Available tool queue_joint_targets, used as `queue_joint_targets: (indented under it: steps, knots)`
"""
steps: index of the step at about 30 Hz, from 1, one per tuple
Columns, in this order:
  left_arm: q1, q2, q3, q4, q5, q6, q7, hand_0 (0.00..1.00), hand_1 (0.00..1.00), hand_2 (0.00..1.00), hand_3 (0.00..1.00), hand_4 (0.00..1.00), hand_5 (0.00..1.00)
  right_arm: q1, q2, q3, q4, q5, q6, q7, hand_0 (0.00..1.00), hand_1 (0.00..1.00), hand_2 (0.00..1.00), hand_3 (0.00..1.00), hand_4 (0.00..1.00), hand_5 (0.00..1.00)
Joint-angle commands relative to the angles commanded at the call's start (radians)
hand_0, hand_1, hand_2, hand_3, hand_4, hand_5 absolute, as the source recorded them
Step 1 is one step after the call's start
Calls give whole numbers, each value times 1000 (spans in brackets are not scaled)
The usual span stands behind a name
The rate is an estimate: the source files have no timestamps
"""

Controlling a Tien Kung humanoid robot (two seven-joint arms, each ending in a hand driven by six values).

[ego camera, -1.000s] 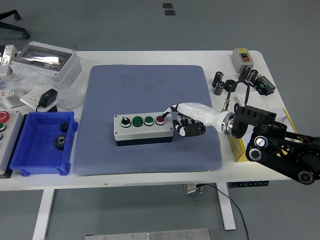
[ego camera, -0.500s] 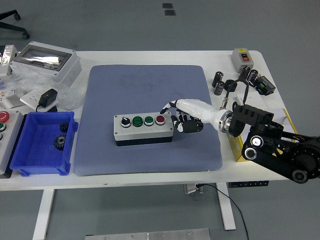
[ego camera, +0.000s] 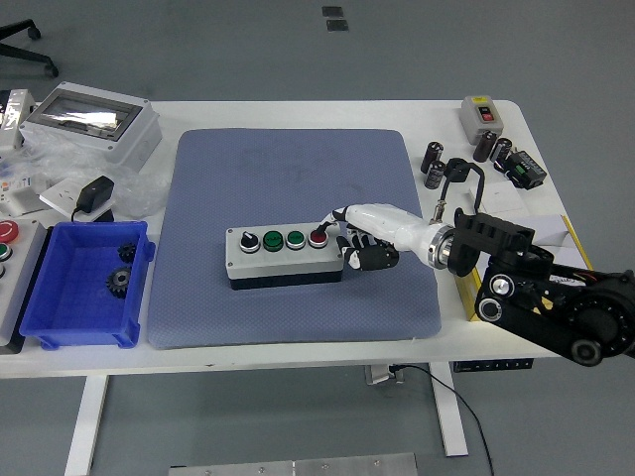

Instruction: Pick up the button,place it on the desk,press the button,press the button

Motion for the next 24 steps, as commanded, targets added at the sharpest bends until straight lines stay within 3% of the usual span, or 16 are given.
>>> queue_joint_targets:
  steps: [16,20,24]
  knots:
    - [-2,1,5,1,-11,6,-7,482,474,492,707,2,2,12,5,-54,-14,-109,-11,-18,92,194,191,773,52,110]
    - [-3,-1,4,2,-11,6,-11,482,474,492,707,2,2,1,-8,-11,6,-70,-13,5,91,194,190,770,51,111]
    - [-1,-3,4,2,-11,5,-12,482,474,492,707,2,2,-48,-45,85,60,35,31,55,93,196,190,769,52,110]
